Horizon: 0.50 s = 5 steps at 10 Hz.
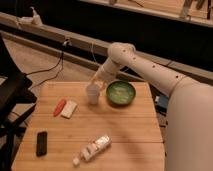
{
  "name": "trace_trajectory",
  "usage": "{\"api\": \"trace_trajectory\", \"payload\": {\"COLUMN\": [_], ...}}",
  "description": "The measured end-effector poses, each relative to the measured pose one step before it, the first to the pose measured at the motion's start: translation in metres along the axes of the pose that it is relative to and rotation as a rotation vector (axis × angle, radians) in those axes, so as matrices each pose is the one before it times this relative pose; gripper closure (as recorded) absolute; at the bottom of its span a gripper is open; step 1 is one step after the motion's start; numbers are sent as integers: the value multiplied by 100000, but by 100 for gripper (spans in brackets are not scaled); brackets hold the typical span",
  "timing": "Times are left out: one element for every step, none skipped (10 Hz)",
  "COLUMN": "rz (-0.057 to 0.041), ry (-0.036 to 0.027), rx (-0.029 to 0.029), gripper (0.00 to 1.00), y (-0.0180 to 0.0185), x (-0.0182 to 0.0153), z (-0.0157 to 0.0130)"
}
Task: Place the ceramic cup in the ceramic bowl
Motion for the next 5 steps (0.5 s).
{"api": "trace_trajectory", "payload": {"rz": [1877,2156,1916,1683,1977], "ry": [-2627,-1613,-402,44,723], "rx": [1368,1262,670,379,288], "gripper": [23,20,20,20,20], "y": [240,321,12,-401,-603], "x": [-121,35,27,-296,-388], "z": [-377,-46,252,294,642]}}
